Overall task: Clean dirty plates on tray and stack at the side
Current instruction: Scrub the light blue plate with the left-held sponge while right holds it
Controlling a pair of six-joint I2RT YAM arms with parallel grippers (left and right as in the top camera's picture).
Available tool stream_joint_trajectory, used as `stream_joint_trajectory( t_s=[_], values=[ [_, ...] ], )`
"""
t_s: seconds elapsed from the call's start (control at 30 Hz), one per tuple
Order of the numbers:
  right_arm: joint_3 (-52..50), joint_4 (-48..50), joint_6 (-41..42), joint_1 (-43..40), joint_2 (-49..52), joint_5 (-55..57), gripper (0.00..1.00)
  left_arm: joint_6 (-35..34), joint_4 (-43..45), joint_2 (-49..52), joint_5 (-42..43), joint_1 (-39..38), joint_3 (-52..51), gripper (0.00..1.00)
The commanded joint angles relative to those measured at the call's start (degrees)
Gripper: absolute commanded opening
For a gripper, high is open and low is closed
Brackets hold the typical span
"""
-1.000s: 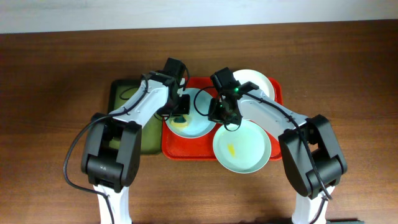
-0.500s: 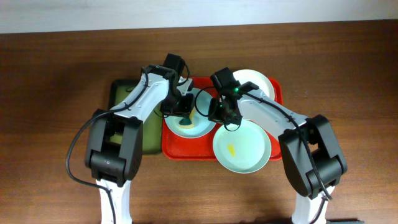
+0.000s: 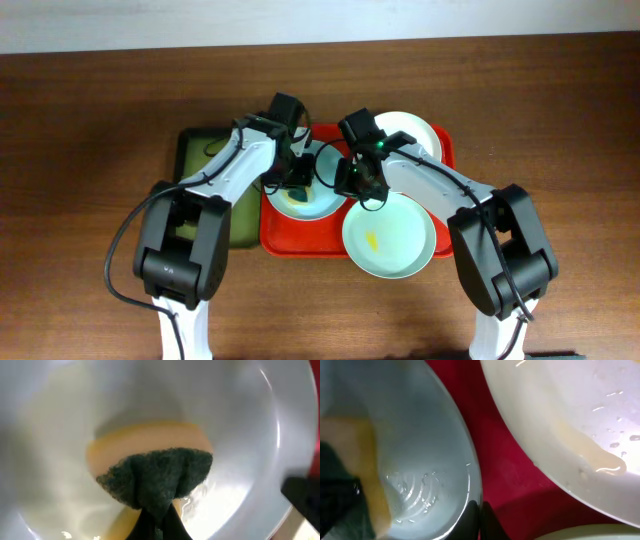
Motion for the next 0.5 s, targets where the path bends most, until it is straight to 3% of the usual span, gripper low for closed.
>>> stream_joint_trajectory(
  t_s=[0.0, 0.1, 0.2, 0.27, 0.33, 0.4, 0.47],
  values=[
    [-0.72, -0.04, 0.00, 0.42, 0.66, -0.57, 0.04, 2.73, -3.39, -0.04, 1.09, 4.63, 2.38, 0.00],
    [-0.72, -0.04, -0.02, 0.42, 0.66, -0.57, 0.04, 1.22, -3.93, -0.46, -0.61, 7.41, 2.38, 0.00],
    [-0.72, -0.09, -0.20, 0.42, 0.66, -0.57, 0.04, 0.42, -2.80, -1.33, -3.19, 5.42, 2.25, 0.00],
    [-0.72, -0.44, -0.17, 0.42, 0.66, -0.57, 0.04, -4.26, -1.99, -0.28, -12.44, 2.71, 1.55, 0.00],
    [-0.72, -0.44, -0.17, 0.42, 0.66, -0.57, 0.04, -6.12, -0.74, 1.84, -14.23, 1.40, 1.01, 0.00],
    [-0.72, -0.44, -0.17, 0.42, 0.66, -0.57, 0.04, -3.91, -0.17, 4.28, -5.33, 0.28, 1.01, 0.00],
    [-0.72, -0.46, -0.17, 0.42, 0.66, -0.57, 0.04, 4.66, 0.09, 4.90, 12.41, 0.52, 1.36, 0.00]
  ],
)
